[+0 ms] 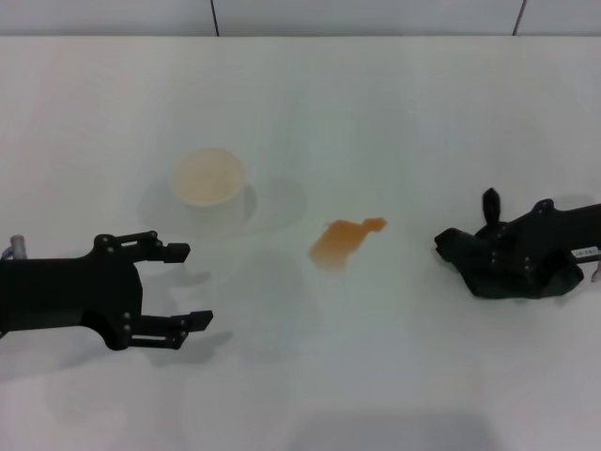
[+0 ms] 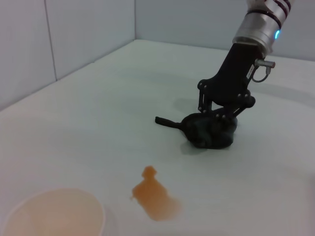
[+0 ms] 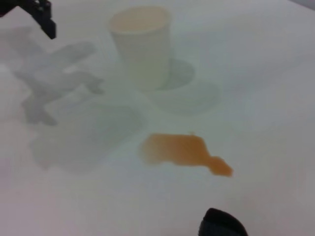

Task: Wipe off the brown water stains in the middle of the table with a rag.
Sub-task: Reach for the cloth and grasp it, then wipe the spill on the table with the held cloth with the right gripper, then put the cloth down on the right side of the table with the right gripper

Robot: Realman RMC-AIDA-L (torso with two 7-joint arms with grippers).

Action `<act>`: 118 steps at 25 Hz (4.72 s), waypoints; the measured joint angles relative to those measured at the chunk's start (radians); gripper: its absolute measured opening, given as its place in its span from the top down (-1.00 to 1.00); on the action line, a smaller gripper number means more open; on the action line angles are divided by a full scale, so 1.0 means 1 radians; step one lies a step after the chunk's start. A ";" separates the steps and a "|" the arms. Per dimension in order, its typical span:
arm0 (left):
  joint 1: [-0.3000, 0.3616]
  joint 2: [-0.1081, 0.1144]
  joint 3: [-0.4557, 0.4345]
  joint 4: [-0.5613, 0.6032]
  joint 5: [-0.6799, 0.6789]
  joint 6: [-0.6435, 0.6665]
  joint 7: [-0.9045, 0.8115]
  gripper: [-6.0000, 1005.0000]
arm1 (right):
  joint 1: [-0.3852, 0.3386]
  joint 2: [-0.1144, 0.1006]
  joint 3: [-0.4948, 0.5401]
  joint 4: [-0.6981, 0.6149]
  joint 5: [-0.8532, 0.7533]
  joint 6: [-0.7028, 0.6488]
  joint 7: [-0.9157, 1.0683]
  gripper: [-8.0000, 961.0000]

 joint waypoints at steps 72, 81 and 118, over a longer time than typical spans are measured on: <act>-0.072 0.002 0.044 -0.008 0.049 -0.016 -0.066 -0.72 | 0.336 0.009 -0.679 0.160 0.323 0.351 0.180 0.80; -0.070 0.001 0.009 -0.016 0.051 -0.016 -0.058 -0.72 | 0.241 -0.002 -0.422 0.085 0.096 0.244 0.174 0.80; -0.090 0.008 -0.009 -0.017 0.040 0.015 -0.058 -0.72 | 0.148 -0.026 0.164 0.004 0.046 -0.351 -0.089 0.20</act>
